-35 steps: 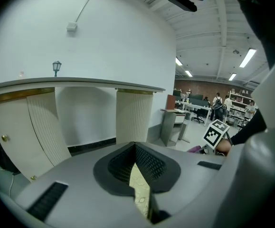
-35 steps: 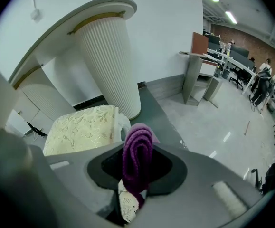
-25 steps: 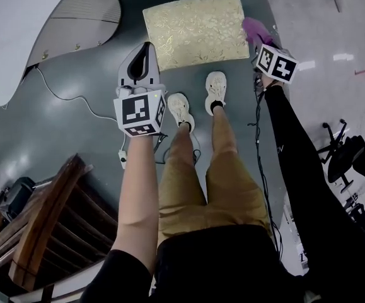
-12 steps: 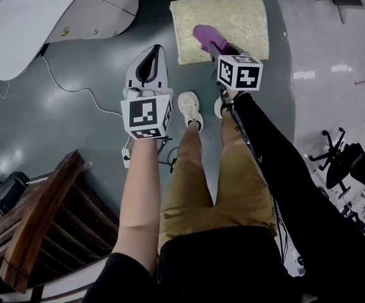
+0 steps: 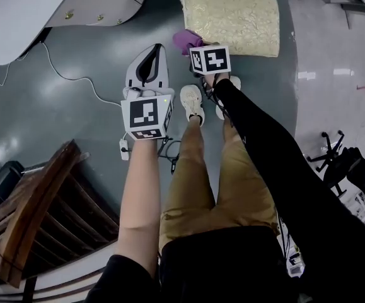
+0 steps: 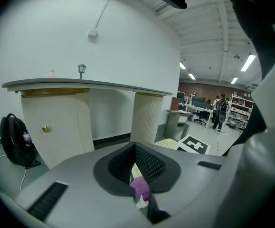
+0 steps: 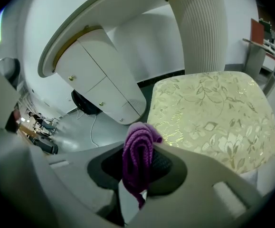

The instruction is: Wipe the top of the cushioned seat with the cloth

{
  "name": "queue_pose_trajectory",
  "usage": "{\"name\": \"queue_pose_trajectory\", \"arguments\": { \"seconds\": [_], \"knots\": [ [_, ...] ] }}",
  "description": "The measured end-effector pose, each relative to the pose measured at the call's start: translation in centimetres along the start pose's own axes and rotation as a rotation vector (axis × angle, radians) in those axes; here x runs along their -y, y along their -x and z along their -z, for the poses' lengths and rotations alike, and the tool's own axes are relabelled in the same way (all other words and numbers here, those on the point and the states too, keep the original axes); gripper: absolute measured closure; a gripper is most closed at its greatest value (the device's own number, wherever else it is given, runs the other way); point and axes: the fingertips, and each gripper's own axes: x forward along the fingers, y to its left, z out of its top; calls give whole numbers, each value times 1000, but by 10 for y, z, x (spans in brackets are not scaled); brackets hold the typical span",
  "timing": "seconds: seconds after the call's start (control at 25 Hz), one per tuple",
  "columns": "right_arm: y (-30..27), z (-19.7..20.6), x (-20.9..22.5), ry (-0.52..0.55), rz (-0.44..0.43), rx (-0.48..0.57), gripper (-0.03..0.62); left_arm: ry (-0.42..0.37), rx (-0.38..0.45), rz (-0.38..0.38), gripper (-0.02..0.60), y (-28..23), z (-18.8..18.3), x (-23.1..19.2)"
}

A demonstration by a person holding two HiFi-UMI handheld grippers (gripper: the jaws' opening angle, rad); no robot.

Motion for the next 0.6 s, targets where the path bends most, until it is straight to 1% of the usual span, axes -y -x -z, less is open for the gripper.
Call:
{"name": "queue_pose_trajectory", "arguments": {
  "seconds": [0.16, 0.32, 0.44, 0.6],
  "knots": [
    [13, -3, 26, 9, 30, 19, 511, 8, -8, 4, 575, -6, 1, 10],
    [34, -10, 67, 7, 81, 37, 511, 1, -12, 30, 575, -21, -5, 34],
    [54, -12, 112, -26, 133, 50, 511, -16, -15, 53, 575, -36, -11, 59],
    [84, -17, 183, -81, 204, 78, 511, -37, -18, 80, 575, -54, -21, 92]
  ]
}}
